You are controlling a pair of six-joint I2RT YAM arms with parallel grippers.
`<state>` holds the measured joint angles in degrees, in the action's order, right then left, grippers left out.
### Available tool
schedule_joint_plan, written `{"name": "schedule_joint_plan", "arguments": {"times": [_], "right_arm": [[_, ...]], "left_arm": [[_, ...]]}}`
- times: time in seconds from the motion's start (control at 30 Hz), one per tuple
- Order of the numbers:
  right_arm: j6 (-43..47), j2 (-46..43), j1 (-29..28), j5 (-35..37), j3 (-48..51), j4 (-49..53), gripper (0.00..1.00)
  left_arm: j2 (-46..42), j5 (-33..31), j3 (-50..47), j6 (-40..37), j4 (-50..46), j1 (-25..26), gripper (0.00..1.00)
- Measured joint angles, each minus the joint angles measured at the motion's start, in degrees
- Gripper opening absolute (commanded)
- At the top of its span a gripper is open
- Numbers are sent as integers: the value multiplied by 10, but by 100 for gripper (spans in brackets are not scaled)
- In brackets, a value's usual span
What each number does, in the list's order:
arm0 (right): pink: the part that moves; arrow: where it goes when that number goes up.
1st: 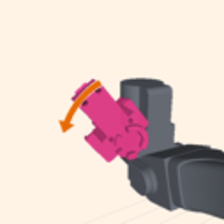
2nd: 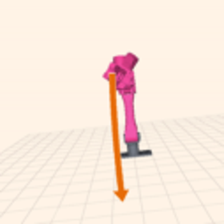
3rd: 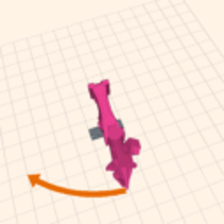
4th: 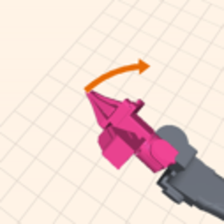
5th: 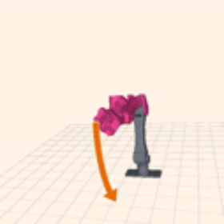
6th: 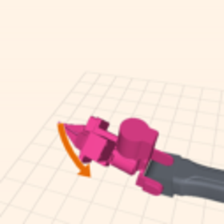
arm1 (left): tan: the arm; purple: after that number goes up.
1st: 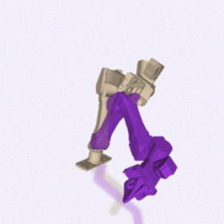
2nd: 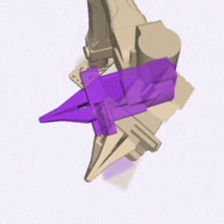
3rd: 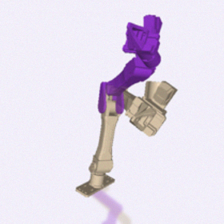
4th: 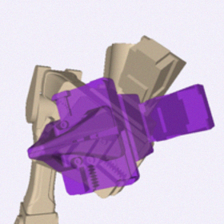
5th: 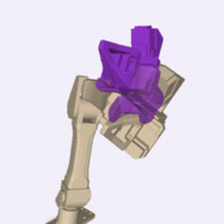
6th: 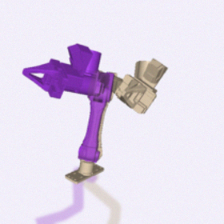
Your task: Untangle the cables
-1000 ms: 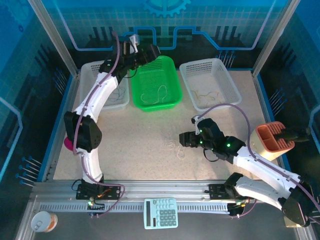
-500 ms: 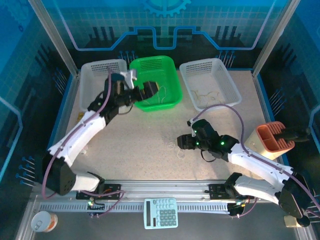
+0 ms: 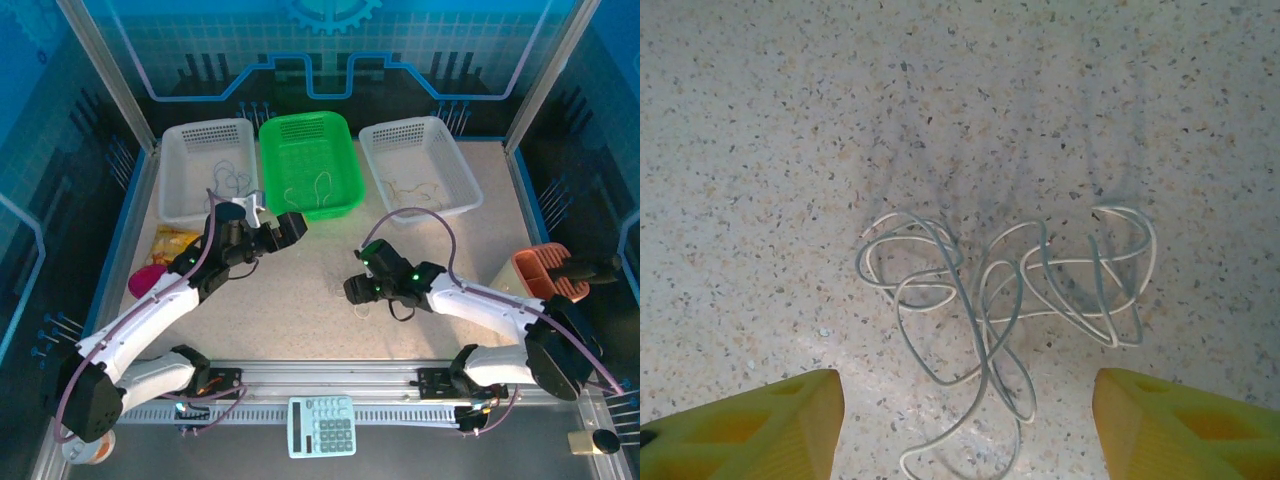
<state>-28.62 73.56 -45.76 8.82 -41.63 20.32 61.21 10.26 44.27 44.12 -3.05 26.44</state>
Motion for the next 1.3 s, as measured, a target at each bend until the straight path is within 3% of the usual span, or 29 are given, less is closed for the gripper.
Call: {"name": "schedule_joint_plan", "arguments": {"times": [0.23,0.33,0.43,0.6,1.03,1.3], "right_arm": [[11,66,1,-3,-11,-23,54],[15,94,1,-7,-12,-34,32],[17,113,4,-14,-18,-37,0],[17,96,7,-19,-32,-37,0],[1,-101,40,-49,-28,-61,0],[-19,-155,46,-85,-23,-102,0]], "left_arm": [[0,0,0,9,4,0,99],[-1,0,0,10,8,0,99],[-1,0,0,10,11,0,99],[-1,0,0,15,18,0,99],[-3,21,0,114,87,4,99],[-2,19,-17,205,184,40,82]]}}
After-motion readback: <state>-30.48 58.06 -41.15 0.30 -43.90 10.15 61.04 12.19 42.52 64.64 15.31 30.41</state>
